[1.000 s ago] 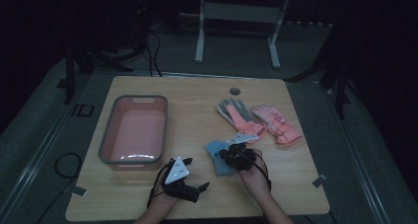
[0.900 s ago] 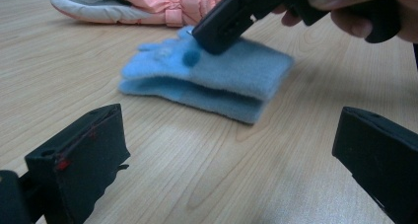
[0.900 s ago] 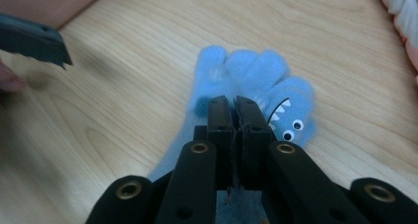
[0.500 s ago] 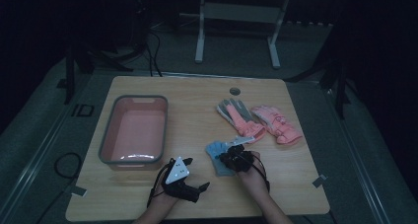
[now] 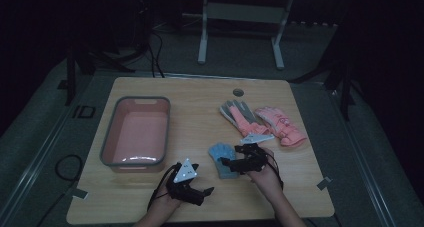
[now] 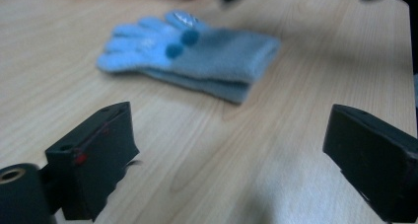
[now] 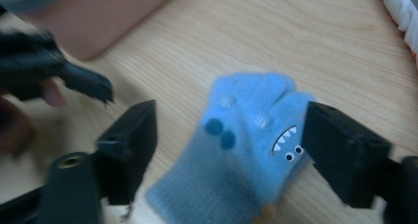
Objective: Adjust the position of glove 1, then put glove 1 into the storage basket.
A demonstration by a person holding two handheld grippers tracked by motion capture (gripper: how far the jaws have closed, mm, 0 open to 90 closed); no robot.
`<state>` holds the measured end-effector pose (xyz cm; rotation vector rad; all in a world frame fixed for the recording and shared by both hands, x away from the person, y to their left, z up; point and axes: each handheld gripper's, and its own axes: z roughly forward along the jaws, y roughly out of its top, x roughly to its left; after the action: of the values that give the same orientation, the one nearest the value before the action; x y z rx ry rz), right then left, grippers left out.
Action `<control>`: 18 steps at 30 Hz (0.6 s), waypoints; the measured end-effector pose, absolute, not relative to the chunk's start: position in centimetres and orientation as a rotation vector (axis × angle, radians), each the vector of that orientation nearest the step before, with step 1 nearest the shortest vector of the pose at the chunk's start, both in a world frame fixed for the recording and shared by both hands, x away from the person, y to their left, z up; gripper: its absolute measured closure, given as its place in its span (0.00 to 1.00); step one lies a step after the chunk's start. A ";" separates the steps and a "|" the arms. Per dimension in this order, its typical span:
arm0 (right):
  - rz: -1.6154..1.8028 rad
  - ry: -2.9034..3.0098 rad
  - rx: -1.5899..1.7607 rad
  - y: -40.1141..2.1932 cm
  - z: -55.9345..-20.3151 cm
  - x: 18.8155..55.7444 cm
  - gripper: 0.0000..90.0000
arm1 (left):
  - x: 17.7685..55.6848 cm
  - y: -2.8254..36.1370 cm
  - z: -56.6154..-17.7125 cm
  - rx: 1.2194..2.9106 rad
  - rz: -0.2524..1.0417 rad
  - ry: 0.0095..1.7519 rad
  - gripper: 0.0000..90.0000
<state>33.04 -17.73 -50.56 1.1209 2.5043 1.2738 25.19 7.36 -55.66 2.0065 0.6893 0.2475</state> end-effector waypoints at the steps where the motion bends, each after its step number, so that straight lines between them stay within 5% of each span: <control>1: 1.317 2.499 1.125 -18.0 -50.4 33.2 0.20 | 25.2 7.3 -55.5 2.008 0.228 0.676 0.06; 6: 1.362 2.542 1.031 -19.5 -49.8 34.0 0.17 | 25.5 6.8 -54.8 2.016 0.207 0.567 0.08; 18: 1.424 2.693 0.891 -19.1 -51.2 36.9 0.16 | 27.6 3.5 -54.3 2.138 0.305 0.283 0.33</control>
<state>36.92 -19.07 -51.20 0.8907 2.6929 1.4238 27.60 3.46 -54.34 2.1383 0.2831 0.3050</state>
